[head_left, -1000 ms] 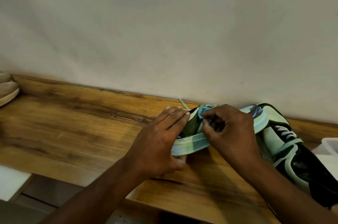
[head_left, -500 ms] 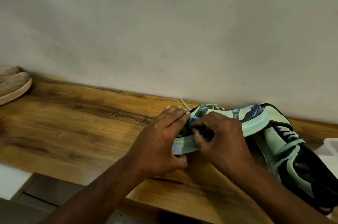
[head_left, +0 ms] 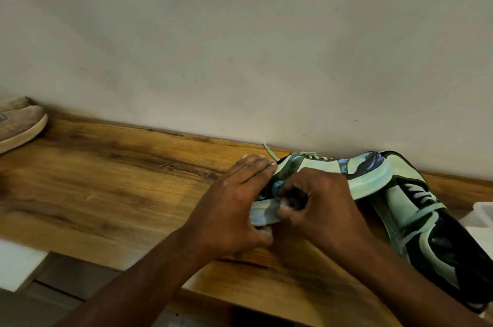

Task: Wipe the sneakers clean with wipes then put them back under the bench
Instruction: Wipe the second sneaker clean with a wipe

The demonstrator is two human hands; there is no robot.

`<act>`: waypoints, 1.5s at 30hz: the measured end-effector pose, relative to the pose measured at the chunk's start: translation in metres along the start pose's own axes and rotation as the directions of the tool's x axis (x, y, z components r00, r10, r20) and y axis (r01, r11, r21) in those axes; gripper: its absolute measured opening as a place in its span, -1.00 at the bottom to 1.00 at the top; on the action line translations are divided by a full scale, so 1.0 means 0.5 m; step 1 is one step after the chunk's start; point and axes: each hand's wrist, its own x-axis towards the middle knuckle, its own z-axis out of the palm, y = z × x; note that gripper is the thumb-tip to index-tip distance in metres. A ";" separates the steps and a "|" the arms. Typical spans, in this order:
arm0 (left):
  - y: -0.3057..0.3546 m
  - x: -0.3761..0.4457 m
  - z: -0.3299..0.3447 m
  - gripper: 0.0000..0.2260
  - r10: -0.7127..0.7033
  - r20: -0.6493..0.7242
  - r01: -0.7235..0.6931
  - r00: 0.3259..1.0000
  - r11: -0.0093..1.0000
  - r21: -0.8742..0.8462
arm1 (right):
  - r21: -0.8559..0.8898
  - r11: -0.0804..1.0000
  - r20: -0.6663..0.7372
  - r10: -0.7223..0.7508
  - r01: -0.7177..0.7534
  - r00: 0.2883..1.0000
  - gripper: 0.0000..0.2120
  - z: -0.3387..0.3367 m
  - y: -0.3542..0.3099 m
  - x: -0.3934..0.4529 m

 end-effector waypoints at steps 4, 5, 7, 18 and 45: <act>0.009 0.001 -0.002 -0.09 0.022 -0.023 -0.022 0.999 1.000 -0.001 | -0.035 0.994 -0.262 0.094 -0.107 0.961 -0.83 -0.020 0.037 0.016; 0.009 0.000 -0.001 -0.09 0.027 -0.023 -0.027 0.999 1.000 -0.008 | -0.022 0.995 -0.282 0.083 -0.093 0.956 -0.82 -0.016 0.033 0.016; 0.007 0.000 0.000 -0.07 0.015 -0.013 -0.015 1.000 1.000 -0.027 | -0.011 1.000 -0.217 0.022 -0.025 0.976 -0.81 0.004 0.011 0.007; 0.006 0.000 0.003 -0.08 0.042 0.001 -0.042 0.999 0.999 0.011 | -0.051 0.998 -0.253 0.029 -0.043 0.967 -0.81 0.002 0.015 0.008; 0.000 -0.003 0.005 -0.16 0.145 0.015 -0.146 0.989 0.985 0.090 | 0.125 0.981 -0.147 0.167 -0.150 0.975 -0.79 -0.026 0.020 0.013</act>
